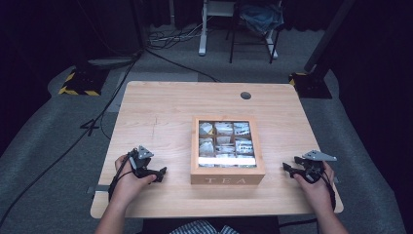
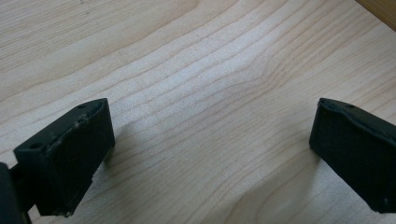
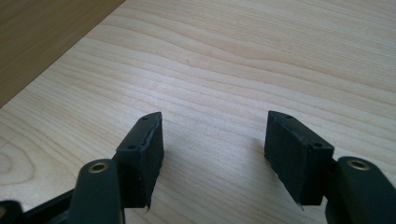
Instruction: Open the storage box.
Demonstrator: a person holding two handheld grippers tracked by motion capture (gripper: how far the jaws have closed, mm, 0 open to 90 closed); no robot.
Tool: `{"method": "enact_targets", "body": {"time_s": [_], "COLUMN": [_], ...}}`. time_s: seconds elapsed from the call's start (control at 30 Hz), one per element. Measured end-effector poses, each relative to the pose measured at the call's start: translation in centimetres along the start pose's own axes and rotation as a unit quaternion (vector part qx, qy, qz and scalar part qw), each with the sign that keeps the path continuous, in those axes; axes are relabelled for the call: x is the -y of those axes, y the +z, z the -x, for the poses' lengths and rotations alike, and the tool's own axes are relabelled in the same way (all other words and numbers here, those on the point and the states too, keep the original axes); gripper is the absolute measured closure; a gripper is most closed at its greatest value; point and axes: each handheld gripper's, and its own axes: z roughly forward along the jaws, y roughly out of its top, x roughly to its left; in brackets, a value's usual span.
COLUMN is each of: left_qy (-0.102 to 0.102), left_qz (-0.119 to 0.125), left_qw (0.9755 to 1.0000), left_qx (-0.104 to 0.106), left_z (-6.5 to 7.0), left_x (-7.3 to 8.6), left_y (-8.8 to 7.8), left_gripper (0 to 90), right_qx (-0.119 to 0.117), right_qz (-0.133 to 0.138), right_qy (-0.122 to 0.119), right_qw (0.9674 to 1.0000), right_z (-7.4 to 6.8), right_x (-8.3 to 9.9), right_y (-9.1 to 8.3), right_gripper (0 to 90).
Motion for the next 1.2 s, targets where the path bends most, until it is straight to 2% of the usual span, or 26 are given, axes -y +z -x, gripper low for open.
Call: {"method": "enact_targets", "body": {"time_s": [0.1, 0.13, 0.2, 0.27, 0.33, 0.37, 0.5, 0.53, 0.63, 1.0, 1.1, 1.2], "left_qy": [0.002, 0.005, 0.007, -0.001, -0.011, -0.011, -0.013, -0.015, -0.013, -0.002, -0.003, -0.014], "left_qz": [0.005, 0.006, 0.0, -0.011, -0.01, -0.008, 0.002, 0.01, 0.012, 0.034, 0.04, 0.047], "left_qw": [1.0, 0.9999, 0.9999, 0.9999, 0.9998, 0.9998, 0.9999, 0.9998, 0.9998, 0.9994, 0.9991, 0.9982], "left_qx": [0.007, 0.008, 0.009, 0.009, 0.011, 0.012, 0.011, 0.009, 0.009, 0.011, 0.016, 0.036], "left_z": [0.0, 0.0, 0.0, 0.0, 0.1, 0.3, 0.5, 0.7, 1.0, 2.2, 2.5, 3.1], "left_x": [0.0, -0.1, -0.2, -0.4, -0.7, -1.0, -1.6, -2.0, -2.4, -3.3, -3.4, -3.7], "left_y": [-0.1, -0.2, -0.5, -0.9, -1.3, -1.8, -3.0, -3.8, -4.6, -6.6, -7.0, -7.3], "left_gripper": [2.7, 6.0, 18.1, 22.6, 23.6, 27.8, 28.9, 29.2, 29.6, 29.6, 29.6, 29.6], "right_qx": [0.0, 0.0, -0.001, -0.001, -0.001, -0.001, 0.0, -0.001, -0.001, -0.002, -0.002, -0.003], "right_qz": [0.0, 0.0, 0.0, 0.001, 0.001, 0.001, 0.0, 0.0, 0.0, -0.002, -0.002, -0.002], "right_qy": [0.0, 0.0, -0.001, -0.001, -0.001, -0.001, 0.0, -0.002, -0.003, -0.003, -0.003, -0.004], "right_qw": [1.0, 1.0, 1.0, 1.0, 1.0, 1.0, 1.0, 1.0, 1.0, 1.0, 1.0, 1.0], "right_z": [0.0, 0.0, 0.0, 0.0, 0.0, 0.0, 0.0, 0.0, 0.0, 0.0, 0.0, -0.1], "right_x": [0.0, 0.0, 0.0, 0.0, 0.0, 0.0, 0.0, 0.0, 0.0, 0.0, 0.0, 0.0], "right_y": [0.0, 0.0, 0.0, 0.0, 0.0, 0.0, 0.0, 0.0, 0.0, 0.0, 0.0, 0.0], "right_gripper": [38.1, 38.1, 37.5, 37.2, 37.1, 37.1, 37.1, 37.0, 36.8, 36.3, 36.1, 35.4]}}
